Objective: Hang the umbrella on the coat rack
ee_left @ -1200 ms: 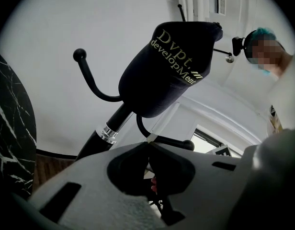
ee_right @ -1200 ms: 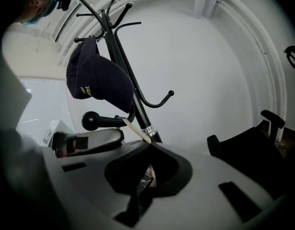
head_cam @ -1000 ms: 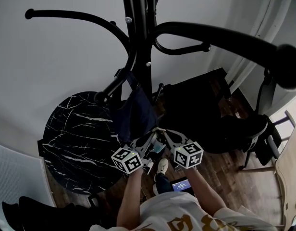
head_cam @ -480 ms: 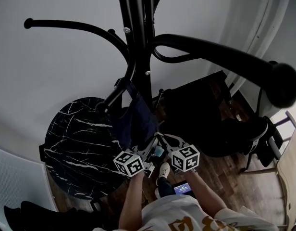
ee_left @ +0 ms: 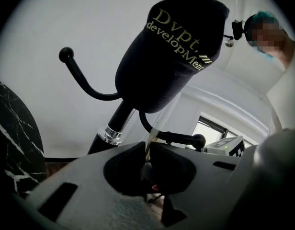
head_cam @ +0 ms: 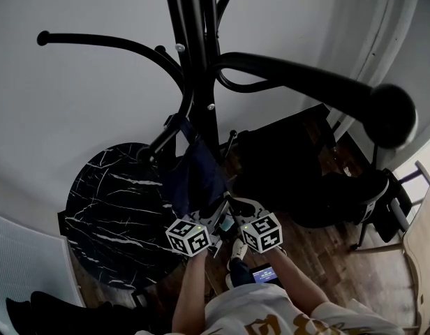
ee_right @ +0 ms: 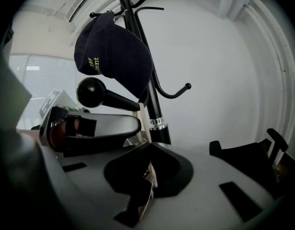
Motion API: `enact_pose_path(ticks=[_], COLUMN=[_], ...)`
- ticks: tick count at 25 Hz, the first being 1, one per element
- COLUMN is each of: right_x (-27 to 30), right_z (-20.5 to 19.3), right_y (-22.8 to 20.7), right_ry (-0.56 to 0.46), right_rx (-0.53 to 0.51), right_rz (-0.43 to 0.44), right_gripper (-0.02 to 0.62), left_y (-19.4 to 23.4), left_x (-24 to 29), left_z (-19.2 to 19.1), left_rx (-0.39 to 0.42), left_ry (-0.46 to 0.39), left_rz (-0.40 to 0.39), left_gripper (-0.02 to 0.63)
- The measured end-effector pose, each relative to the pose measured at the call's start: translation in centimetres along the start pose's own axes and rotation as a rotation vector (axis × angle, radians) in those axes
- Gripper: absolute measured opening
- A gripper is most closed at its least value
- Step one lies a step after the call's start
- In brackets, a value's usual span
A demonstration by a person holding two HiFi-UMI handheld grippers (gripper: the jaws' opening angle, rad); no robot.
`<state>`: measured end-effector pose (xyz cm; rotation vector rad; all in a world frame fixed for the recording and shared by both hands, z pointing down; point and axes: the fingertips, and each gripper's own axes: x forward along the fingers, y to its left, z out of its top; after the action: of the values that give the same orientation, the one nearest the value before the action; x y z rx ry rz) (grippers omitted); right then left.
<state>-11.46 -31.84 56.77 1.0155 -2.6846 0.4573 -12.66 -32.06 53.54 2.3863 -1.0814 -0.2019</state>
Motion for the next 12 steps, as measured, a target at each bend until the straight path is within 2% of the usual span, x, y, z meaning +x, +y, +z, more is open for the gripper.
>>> enact_pose_path(ticks=[5, 7, 12], right_x=[-0.1, -0.3, -1.1], right_z=[-0.1, -0.2, -0.8], right_y=[0.3, 0.4, 0.6], right_ry=[0.007, 0.012, 0.028], right_rx=[-0.014, -0.018, -0.019], right_rz=[0.001, 0.000, -0.003], right_gripper=[0.020, 0.025, 0.021], left_y=[-0.2, -0.4, -1.0], left_x=[-0.1, -0.2, -0.4], left_z=[0.1, 0.2, 0.3], left_rx=[0.045, 0.048, 0.061], left_ry=[0.016, 0.009, 0.007], left_rz=[0.033, 0.032, 0.031], left_gripper=[0.026, 0.063, 0.083])
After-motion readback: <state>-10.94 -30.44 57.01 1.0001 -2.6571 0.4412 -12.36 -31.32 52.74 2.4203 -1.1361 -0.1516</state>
